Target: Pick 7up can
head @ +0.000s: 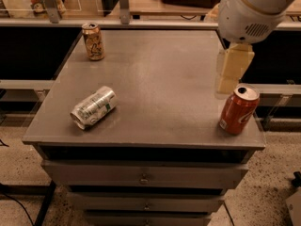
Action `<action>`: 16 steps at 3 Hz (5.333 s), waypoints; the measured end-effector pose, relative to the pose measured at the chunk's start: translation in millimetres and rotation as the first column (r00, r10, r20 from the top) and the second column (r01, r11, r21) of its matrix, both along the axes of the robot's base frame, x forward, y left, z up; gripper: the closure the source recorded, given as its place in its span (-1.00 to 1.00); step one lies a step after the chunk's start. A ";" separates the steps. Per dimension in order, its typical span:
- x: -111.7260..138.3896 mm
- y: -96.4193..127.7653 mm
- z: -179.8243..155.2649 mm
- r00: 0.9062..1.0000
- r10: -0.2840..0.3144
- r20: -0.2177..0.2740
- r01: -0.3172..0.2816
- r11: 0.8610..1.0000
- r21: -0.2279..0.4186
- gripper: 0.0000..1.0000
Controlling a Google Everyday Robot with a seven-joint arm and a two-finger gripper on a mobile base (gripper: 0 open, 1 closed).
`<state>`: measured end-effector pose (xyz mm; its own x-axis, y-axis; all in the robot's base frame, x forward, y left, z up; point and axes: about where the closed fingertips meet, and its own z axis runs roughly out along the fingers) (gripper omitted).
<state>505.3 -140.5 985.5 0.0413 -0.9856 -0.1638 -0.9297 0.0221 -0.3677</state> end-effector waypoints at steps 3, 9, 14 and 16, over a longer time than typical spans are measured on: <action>41.7 133.8 -37.7 0.915 0.401 0.034 -0.388 0.902 -0.188 -1.00; 15.2 236.4 -105.8 0.690 0.710 -0.141 -0.720 0.653 -0.236 -1.00; 23.2 258.0 -142.4 0.678 0.696 -0.236 -0.735 0.647 -0.204 -0.40; 16.4 262.2 -142.5 0.671 0.704 -0.234 -0.742 0.641 -0.196 -0.18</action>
Offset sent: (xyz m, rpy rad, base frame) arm 0.0581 0.1584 -0.0386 -0.1999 -0.1176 0.4625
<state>521.7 121.7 843.0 0.7568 -0.6530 0.0276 -0.6442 -0.7524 -0.1374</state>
